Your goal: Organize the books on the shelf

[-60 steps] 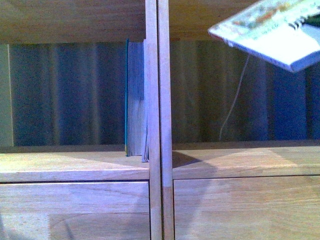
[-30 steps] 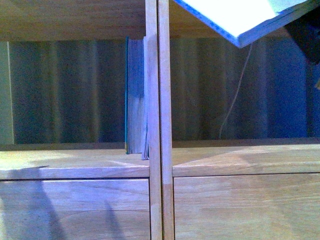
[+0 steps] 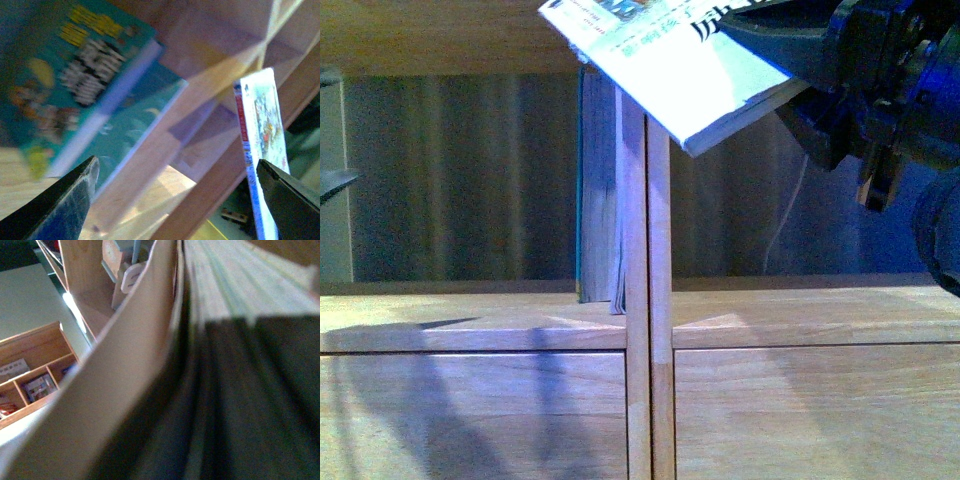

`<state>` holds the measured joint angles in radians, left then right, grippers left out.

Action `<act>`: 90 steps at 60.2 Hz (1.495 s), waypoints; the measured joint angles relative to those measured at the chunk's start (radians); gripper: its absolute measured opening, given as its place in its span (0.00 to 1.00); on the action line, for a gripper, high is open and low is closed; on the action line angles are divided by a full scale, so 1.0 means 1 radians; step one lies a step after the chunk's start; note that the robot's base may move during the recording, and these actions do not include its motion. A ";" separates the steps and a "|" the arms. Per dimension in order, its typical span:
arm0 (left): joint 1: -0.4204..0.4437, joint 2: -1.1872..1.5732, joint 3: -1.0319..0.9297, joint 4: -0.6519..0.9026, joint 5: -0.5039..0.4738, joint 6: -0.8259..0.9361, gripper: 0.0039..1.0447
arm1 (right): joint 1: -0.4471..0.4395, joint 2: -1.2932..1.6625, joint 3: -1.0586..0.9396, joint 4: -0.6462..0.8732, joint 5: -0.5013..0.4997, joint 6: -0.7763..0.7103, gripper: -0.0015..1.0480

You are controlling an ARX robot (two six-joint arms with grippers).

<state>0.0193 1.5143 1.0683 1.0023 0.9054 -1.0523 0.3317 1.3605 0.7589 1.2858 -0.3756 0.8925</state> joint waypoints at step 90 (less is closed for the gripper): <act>-0.141 -0.053 -0.034 0.283 0.052 -0.202 0.24 | 0.219 0.019 0.079 -0.175 -0.013 -0.113 0.21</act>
<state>-0.1215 1.4609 1.0344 1.2854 0.9573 -1.2545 0.5507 1.3796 0.8375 1.1110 -0.3885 0.7792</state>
